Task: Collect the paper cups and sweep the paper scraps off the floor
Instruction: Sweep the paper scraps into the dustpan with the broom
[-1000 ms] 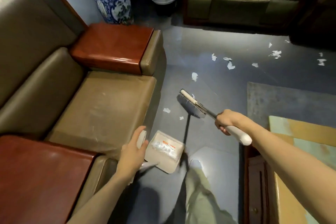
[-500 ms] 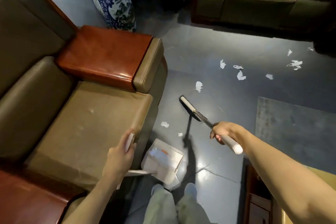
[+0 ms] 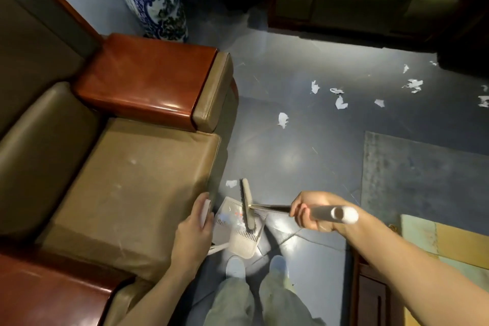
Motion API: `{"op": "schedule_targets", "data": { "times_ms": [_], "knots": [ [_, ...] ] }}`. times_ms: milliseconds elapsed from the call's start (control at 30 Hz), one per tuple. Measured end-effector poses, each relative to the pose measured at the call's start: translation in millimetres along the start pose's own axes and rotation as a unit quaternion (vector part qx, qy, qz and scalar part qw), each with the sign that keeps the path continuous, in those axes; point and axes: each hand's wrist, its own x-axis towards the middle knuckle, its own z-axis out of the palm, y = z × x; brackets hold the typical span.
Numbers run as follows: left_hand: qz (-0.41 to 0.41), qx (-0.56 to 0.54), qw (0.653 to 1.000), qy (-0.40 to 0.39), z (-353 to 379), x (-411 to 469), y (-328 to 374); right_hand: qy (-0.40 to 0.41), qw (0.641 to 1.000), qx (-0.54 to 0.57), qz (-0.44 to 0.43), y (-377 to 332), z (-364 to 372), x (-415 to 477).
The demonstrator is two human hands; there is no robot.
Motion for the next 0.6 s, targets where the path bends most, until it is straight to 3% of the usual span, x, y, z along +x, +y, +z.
{"op": "schedule_targets", "data": {
  "times_ms": [133,267,367,433,600],
  "knots": [
    [0.009,0.004,1.0,-0.002,-11.7,-8.5,-6.8,0.017,1.0,-0.003,0.003,-0.6,-0.3,-19.9],
    [0.001,0.004,1.0,0.012,-17.6,-16.3,-16.7,0.109,0.974,-0.198,-0.035,-9.2,5.8,-21.3],
    [-0.009,-0.01,1.0,0.026,-20.9,-18.3,-22.7,0.211,0.896,-0.365,-0.137,-11.4,27.5,-5.4],
    [-0.015,-0.028,0.999,0.029,-21.8,-11.7,-24.4,0.24,0.836,-0.469,-0.153,-9.4,45.5,9.3],
    [-0.014,-0.056,0.998,0.023,-23.1,9.5,-18.9,0.229,0.685,-0.686,-0.088,11.5,74.6,36.7]
  ]
}}
